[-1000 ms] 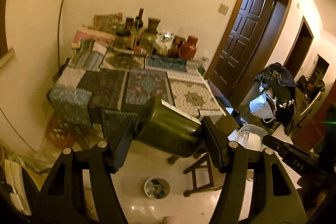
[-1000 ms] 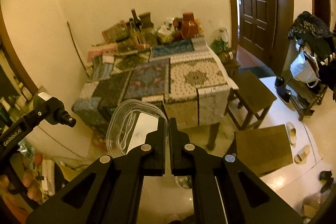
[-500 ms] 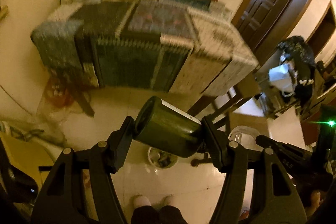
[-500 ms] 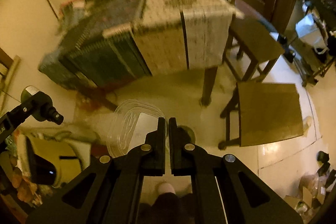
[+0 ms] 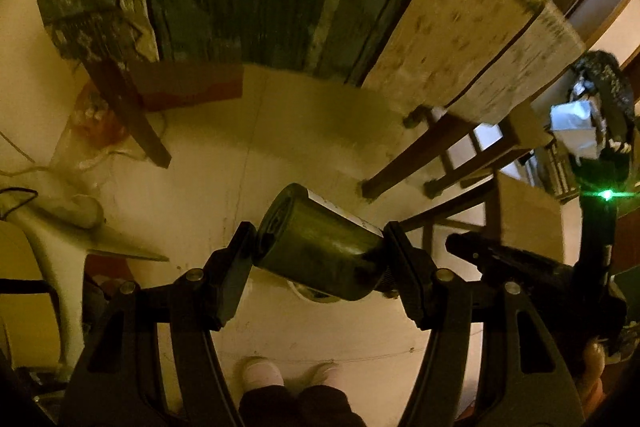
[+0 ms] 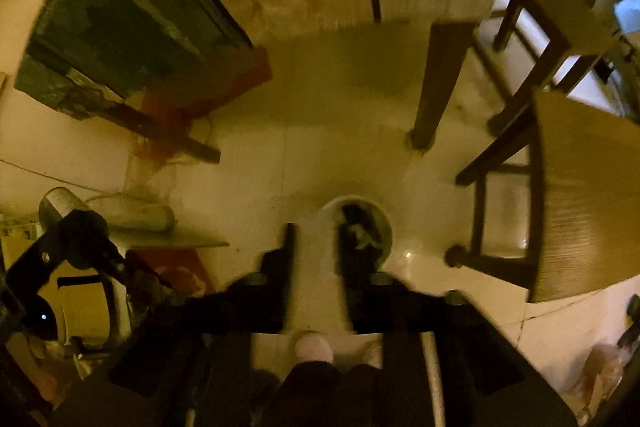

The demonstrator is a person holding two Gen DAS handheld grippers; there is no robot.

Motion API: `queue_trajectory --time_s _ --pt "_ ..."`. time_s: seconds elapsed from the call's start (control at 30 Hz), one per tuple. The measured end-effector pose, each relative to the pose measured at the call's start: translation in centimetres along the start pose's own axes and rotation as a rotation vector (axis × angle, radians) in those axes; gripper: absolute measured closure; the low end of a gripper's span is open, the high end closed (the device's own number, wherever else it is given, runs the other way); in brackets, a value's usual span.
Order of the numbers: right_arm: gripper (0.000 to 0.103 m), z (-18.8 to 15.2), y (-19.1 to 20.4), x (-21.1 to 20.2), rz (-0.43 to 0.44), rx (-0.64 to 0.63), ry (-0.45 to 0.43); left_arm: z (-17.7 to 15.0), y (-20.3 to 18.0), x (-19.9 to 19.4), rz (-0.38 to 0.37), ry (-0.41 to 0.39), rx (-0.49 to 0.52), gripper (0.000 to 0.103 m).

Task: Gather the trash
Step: 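Open the right gripper over the bin while the left gripper releases the green cylinder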

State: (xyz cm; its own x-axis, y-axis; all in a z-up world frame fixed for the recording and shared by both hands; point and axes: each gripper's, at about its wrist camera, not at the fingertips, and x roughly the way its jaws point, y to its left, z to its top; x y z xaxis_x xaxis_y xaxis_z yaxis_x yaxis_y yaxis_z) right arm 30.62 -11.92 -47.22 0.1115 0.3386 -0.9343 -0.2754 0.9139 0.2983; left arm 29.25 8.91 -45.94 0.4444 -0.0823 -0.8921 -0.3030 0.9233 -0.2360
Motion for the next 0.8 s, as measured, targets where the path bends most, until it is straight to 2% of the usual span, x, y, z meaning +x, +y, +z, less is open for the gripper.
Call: queue_trajectory --time_s 0.03,0.07,0.27,0.43,0.57,0.67,0.8 --pt "0.057 -0.1 -0.2 0.5 -0.001 0.000 0.000 -0.2 0.0 1.1 -0.002 0.017 0.000 0.039" --pt "0.056 -0.2 -0.3 0.9 0.000 -0.002 0.003 -0.5 0.0 2.0 -0.005 0.032 0.000 0.039" --pt "0.055 -0.6 -2.2 1.2 -0.005 0.032 0.021 -1.9 -1.6 7.3 -0.023 0.150 0.030 0.039" --pt "0.055 -0.4 -3.4 0.1 -0.020 0.050 0.005 -2.5 -3.9 10.2 -0.091 0.239 0.046 0.038" --pt "0.055 -0.1 -3.9 -1.2 -0.032 0.046 -0.013 -3.0 -5.3 12.3 -0.067 0.325 0.062 0.035" --pt "0.055 0.1 -3.8 -2.8 -0.023 0.036 -0.026 -3.0 -5.7 11.9 -0.058 0.347 0.065 0.035" --pt "0.055 0.3 -3.1 -5.8 -0.012 0.011 -0.049 -2.3 -6.5 8.1 -0.031 0.311 0.090 0.035"
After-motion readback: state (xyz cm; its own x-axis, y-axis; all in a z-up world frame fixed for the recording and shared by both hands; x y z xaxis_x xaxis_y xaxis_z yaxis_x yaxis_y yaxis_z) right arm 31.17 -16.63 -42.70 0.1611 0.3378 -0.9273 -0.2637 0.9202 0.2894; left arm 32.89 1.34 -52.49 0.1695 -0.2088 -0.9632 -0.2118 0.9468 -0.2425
